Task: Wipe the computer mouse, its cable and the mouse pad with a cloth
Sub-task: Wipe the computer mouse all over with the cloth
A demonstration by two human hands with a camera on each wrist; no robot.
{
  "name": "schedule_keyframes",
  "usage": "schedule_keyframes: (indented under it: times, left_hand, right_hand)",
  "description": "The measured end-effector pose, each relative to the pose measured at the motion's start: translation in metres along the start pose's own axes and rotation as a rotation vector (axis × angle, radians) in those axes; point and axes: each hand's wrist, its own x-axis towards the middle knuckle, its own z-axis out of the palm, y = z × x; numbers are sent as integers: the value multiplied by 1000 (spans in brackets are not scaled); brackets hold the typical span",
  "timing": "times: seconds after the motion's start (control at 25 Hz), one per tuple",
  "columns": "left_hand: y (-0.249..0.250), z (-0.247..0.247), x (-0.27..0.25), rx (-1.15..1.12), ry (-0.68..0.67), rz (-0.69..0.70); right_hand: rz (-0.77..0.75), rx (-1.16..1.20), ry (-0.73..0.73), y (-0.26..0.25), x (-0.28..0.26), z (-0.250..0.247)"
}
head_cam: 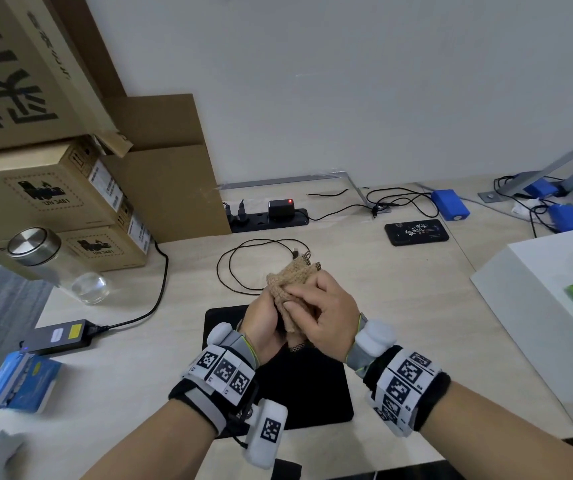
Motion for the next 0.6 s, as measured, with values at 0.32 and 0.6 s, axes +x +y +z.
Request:
schedule_keyframes:
  times: [0.32, 0.6]
  left_hand:
    - [4, 8, -9, 13, -172, -7]
    - [5, 4, 1, -133, 9, 17]
  right_hand:
    - [432, 2, 148, 21, 27, -9]
    - [-6, -18, -40, 6, -6, -4]
